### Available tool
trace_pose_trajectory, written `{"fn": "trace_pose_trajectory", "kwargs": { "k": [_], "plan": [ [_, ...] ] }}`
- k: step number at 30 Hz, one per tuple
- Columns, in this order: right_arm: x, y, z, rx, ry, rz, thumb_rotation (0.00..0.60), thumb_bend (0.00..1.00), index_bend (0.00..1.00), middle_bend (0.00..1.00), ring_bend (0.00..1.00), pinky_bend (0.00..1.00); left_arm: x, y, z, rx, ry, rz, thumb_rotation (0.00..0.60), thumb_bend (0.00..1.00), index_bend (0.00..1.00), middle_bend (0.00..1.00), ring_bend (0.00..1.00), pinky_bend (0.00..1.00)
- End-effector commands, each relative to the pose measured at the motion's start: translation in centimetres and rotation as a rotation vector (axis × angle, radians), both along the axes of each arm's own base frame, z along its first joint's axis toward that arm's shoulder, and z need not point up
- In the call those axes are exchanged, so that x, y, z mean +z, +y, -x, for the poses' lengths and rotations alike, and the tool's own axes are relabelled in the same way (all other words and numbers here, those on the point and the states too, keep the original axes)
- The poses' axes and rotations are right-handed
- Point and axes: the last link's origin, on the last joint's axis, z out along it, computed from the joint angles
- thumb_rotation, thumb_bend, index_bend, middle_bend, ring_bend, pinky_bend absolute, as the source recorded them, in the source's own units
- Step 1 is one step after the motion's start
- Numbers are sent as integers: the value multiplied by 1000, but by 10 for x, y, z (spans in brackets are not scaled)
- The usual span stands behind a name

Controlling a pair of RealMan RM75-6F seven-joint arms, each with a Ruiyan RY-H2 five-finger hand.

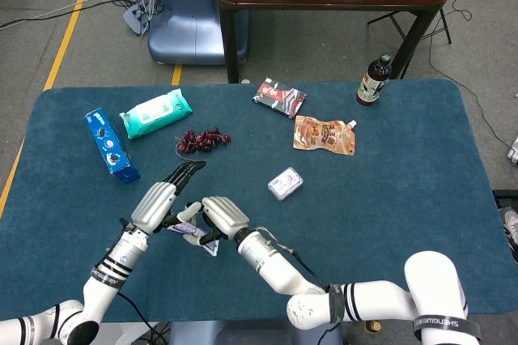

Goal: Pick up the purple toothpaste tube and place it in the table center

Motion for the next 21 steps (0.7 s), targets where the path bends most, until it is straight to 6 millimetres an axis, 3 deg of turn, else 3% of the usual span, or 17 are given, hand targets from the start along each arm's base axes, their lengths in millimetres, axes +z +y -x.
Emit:
{"fn": "trace_pose_trajectory", "kwargs": {
  "k": [1, 10, 14, 21],
  "plan": [
    [8, -2, 15, 47, 84, 24, 600, 813, 1000, 890, 859, 889, 7, 0, 3, 2, 14, -14, 0, 153, 0, 53, 30, 139],
    [49, -20, 63, 198, 390, 154, 600, 813, 1000, 873, 854, 885, 23, 2, 22, 30, 87, -54, 0, 154, 0, 53, 29, 139],
    [63, -25, 87, 227, 507, 191, 600, 813, 1000, 853, 826, 828, 26, -1, 29, 44, 105, -57, 0, 154, 0, 53, 28, 139],
    [50, -19, 117, 254, 609, 171, 600, 809, 979, 792, 748, 707, 24, -5, 34, 54, 124, -53, 0, 154, 0, 53, 29, 139]
  ]
}}
